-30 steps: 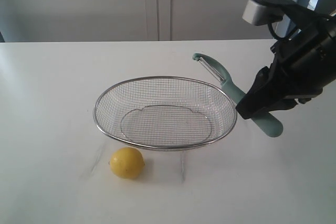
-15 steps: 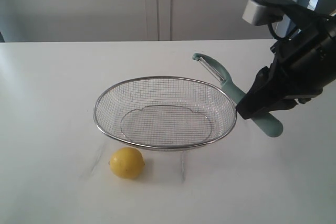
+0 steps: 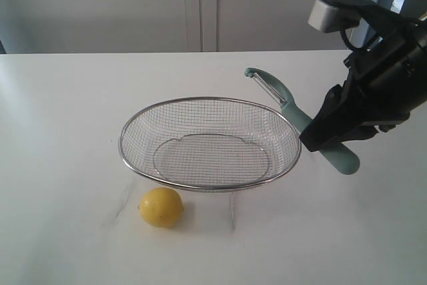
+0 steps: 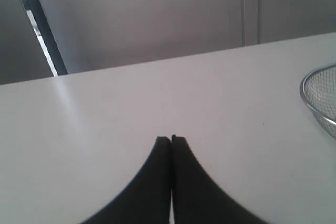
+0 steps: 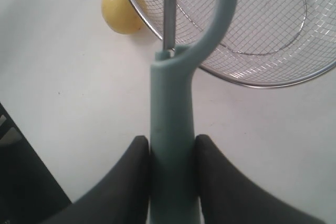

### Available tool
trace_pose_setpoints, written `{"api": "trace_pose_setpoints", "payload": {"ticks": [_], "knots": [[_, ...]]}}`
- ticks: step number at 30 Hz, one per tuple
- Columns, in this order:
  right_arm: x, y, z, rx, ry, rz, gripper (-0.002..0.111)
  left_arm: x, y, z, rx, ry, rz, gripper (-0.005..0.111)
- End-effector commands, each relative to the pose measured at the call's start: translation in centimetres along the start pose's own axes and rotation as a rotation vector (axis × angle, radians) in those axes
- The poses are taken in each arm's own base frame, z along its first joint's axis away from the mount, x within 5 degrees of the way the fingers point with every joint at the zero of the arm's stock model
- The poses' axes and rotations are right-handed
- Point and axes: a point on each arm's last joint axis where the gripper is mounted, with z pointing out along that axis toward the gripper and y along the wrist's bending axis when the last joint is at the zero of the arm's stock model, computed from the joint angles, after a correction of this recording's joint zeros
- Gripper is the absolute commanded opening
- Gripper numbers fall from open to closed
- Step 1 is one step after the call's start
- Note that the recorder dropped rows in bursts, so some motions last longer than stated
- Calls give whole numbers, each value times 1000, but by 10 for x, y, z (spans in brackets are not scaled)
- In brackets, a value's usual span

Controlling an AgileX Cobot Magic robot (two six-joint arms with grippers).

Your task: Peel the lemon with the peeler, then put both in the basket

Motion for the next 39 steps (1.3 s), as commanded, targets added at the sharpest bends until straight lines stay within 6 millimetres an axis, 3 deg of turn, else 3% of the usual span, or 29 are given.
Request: {"api": "trace_pose_setpoints", "payload": {"ticks": [1,20,29,39], "knots": [[0,1,-1,1,-15,-10,0,-4,1,0,-13,-50,1,0],[0,1,-1,1,-15,-10,0,-7,2,-1,-19,-77,1,0],[0,1,-1,1,-15,-10,0,-25,5,-4,-58,-278,-25,0],[0,1,-1,1,-15,-10,0,-50,11,-16,-43,-602,-275,0]]}}
